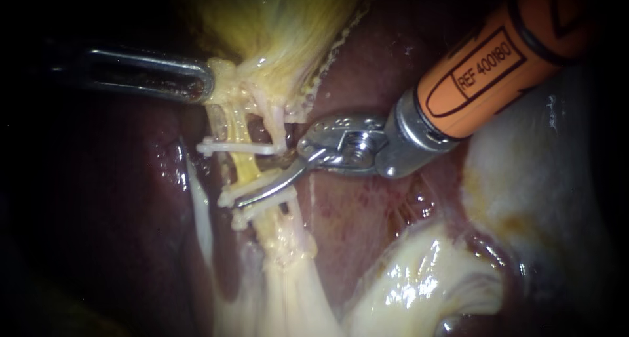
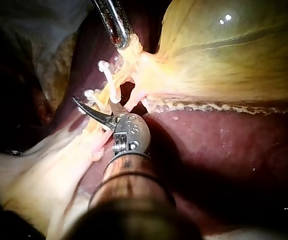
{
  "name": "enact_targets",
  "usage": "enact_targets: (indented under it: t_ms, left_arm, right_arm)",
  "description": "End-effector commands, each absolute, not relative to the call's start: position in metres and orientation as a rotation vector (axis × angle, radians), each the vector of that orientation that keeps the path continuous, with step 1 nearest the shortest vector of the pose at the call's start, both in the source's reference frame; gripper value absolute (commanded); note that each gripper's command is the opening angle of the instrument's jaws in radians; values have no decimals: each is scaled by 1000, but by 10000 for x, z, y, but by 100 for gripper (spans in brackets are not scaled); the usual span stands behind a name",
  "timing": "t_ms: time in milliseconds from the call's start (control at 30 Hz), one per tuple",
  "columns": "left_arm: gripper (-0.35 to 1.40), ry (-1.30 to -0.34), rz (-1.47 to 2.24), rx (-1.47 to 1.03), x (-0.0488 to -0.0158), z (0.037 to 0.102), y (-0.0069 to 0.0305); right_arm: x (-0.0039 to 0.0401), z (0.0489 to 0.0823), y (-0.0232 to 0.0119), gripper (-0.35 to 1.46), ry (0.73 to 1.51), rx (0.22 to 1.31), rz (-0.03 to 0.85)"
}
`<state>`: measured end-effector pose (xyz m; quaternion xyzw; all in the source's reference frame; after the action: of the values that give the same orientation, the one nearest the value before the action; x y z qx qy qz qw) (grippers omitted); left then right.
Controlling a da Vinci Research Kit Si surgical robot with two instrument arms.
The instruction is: Go to the cutting position left tube
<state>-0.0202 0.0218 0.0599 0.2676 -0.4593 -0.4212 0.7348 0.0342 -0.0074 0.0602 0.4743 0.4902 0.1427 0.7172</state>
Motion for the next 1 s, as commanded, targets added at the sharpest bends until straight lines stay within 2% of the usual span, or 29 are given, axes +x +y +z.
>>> enact_targets:
  t_ms: [33,433,667,1000]
  left_arm:
    - [-35,-1010,-926,588,-202,599,218]
    - [-35,-1010,-927,587,-204,599,218]
    - [-35,-1010,-927,587,-204,599,218]
    - [-35,-1010,-926,588,-204,600,218]
  right_arm:
    - [345,602,-74,119,1091,1055,325]
    - [380,607,-74,116,1091,1087,436]
    - [393,607,-83,114,1134,1126,475]
    - [395,553,-83,116,1235,1202,496]
